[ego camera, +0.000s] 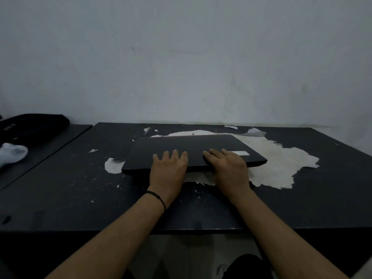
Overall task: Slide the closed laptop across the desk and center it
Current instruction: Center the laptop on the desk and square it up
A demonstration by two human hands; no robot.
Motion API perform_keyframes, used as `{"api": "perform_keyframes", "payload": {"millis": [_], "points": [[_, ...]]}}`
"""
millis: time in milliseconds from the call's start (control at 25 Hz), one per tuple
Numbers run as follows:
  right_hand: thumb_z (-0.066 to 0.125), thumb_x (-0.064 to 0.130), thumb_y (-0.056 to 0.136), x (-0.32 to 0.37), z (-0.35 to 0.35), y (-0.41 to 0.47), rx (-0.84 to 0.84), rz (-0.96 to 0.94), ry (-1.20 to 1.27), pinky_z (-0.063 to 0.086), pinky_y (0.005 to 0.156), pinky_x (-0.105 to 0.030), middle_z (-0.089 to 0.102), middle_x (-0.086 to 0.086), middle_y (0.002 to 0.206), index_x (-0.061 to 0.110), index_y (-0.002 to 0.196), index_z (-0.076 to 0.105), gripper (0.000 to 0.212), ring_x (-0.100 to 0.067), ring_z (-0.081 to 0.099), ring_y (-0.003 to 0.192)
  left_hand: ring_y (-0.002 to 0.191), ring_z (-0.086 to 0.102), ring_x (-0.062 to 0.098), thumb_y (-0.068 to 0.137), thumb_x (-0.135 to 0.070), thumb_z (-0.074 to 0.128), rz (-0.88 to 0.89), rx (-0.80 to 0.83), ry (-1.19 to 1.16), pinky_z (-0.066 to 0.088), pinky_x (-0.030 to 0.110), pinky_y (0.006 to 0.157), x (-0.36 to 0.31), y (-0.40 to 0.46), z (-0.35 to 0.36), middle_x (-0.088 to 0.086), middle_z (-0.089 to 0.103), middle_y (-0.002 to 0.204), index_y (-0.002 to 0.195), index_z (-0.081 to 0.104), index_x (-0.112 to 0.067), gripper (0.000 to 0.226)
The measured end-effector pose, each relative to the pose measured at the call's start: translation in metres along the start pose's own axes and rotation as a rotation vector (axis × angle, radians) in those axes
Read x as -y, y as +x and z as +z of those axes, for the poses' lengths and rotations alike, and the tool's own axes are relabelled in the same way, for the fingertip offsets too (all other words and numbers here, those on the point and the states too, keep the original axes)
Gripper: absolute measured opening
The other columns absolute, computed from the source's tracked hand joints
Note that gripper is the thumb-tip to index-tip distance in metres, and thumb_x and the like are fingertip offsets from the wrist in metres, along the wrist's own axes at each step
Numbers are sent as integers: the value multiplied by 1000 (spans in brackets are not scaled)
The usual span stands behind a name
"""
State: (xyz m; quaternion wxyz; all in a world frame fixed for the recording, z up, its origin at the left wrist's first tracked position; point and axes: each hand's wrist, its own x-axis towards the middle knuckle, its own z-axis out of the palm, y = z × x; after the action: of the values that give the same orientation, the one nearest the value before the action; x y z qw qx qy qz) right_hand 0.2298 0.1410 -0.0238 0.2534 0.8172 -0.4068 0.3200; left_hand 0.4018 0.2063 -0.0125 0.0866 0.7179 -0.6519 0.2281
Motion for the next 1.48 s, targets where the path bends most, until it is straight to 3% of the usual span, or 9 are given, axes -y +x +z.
{"api": "perform_keyframes", "payload": {"millis": [200,320,440,560,720,840,960,1120,1480], "points": [[78,3,74,-2,6,-3,61,-15,13,56,86,-47,73,-12,119,14,124,70,52,-41,70,101,136,44,36,93,-13,58,-8,3,11,34,61,111,1,-2,10,12,44,152,154,30,-18,68],[84,5,66,-2,-3,-5,95,-56,49,58,79,-45,75,-11,116,13,120,73,56,-38,72,95,131,49,33,93,-16,55,15,-16,2,38,57,109,8,-5,10,8,49,146,152,32,-20,63],[90,24,66,0,-8,-5,148,-99,104,59,76,-40,75,-7,117,15,119,73,57,-33,73,97,129,50,29,92,-20,57,37,-17,-26,40,52,107,24,-7,11,3,51,144,152,34,-23,64],[82,49,74,-1,-8,-7,168,-33,196,56,89,-39,71,-1,127,23,127,69,60,-25,67,114,132,48,25,91,-29,62,27,-1,-38,40,48,109,28,-12,10,0,48,148,153,34,-26,68],[65,75,75,-7,-9,-14,143,31,210,50,98,-35,68,7,131,29,127,68,70,-16,62,121,126,53,25,92,-56,54,93,-20,-24,46,44,99,25,-10,12,-1,51,145,153,34,-27,70],[60,79,74,-9,-11,-16,185,38,208,46,100,-32,65,10,135,33,130,66,73,-12,58,125,112,62,22,81,-83,40,99,-30,-1,51,38,81,23,-9,13,-3,61,132,147,44,-28,87],[60,81,72,-9,-12,-16,212,45,212,44,99,-30,63,13,137,35,132,64,75,-10,55,127,104,65,18,73,-92,28,99,-77,-23,54,35,71,24,-11,14,-6,66,122,141,52,-31,94],[58,83,70,-9,-10,-15,248,63,239,40,98,-26,61,14,138,37,133,62,78,-8,53,127,109,63,16,68,-93,23,82,-107,-94,55,34,75,27,-11,15,-10,67,124,136,58,-35,96],[55,85,69,-8,-8,-17,271,109,305,35,100,-24,63,16,135,36,129,66,79,-7,51,125,121,56,13,59,-100,35,-20,-87,-215,50,35,92,29,-16,16,-17,63,133,130,64,-42,96]]}}
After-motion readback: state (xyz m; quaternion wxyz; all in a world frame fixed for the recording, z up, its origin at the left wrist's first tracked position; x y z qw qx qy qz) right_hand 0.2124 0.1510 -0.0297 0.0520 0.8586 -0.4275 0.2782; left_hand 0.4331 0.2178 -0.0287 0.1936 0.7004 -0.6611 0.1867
